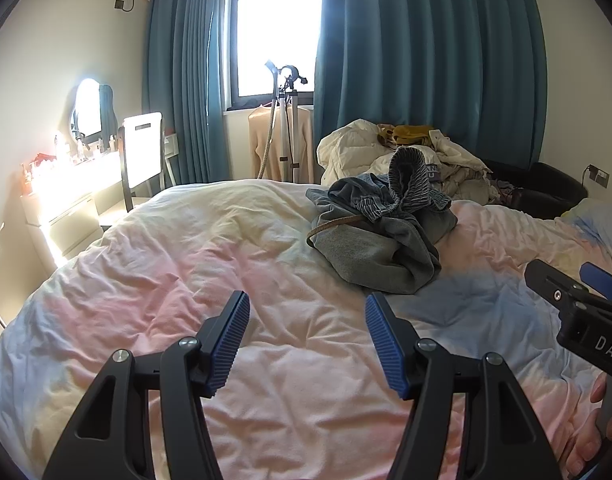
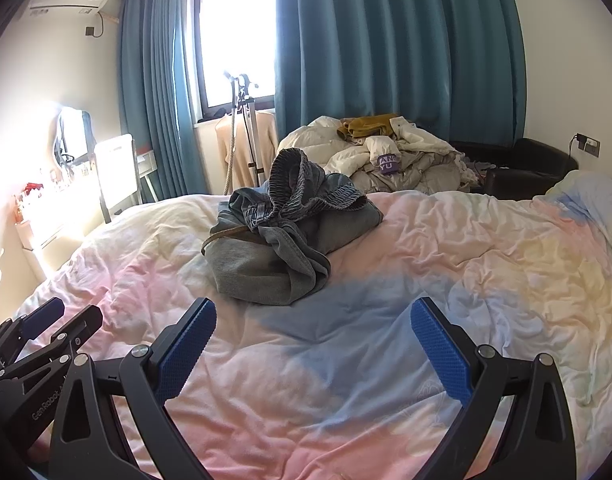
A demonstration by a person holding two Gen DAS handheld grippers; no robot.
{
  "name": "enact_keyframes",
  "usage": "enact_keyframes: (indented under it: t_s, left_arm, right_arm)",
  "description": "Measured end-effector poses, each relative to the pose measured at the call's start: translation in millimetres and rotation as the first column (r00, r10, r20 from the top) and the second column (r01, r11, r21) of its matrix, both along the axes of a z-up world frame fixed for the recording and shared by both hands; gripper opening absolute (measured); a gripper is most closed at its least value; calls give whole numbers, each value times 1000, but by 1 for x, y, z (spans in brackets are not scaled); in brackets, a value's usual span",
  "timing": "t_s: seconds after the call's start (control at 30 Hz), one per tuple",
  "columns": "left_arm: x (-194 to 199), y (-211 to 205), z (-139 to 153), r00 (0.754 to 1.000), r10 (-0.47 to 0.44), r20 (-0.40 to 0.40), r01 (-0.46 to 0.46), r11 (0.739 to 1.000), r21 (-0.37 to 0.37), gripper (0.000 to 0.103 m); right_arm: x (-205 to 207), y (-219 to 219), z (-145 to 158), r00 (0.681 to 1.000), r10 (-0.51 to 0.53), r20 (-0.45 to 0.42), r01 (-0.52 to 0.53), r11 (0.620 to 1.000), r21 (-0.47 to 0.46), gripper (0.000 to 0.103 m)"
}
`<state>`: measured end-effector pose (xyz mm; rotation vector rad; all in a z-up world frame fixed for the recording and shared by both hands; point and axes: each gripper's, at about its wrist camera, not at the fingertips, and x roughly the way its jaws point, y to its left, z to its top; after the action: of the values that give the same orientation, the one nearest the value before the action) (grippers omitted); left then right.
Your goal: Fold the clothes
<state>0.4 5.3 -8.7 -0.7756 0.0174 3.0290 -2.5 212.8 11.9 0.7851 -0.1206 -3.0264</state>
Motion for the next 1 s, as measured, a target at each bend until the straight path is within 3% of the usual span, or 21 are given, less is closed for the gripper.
enact_keyframes:
  t_s: [0.37,0.6,0.7,0.77,1.0]
  left_arm:
    - [-1,-2,0,1000,11,3,-11,1000,2,62]
    - [-5,-10,1,1000,28,2,-28,1000,6,62]
    - [-10,-16,1,999,39,10,-40,999,21,62]
    - [-15,-21,0,999,49,20,-49,998,37,62]
    - [-34,-33,-10,995,49,82,-58,993,102,62]
  right_arm:
    - [-3,2,0,1000,5,-3,-5,1000,-3,100]
    - [-26,10,17,998,46,-39,-48,997,-59,98]
    - [-46,11,20,997,73,-30,-75,994,-75,97]
    - [-65,10,19,996,93,-14,-94,993,-75,90]
    - [-146,17,6,992,122,27,-117,984,-135,80]
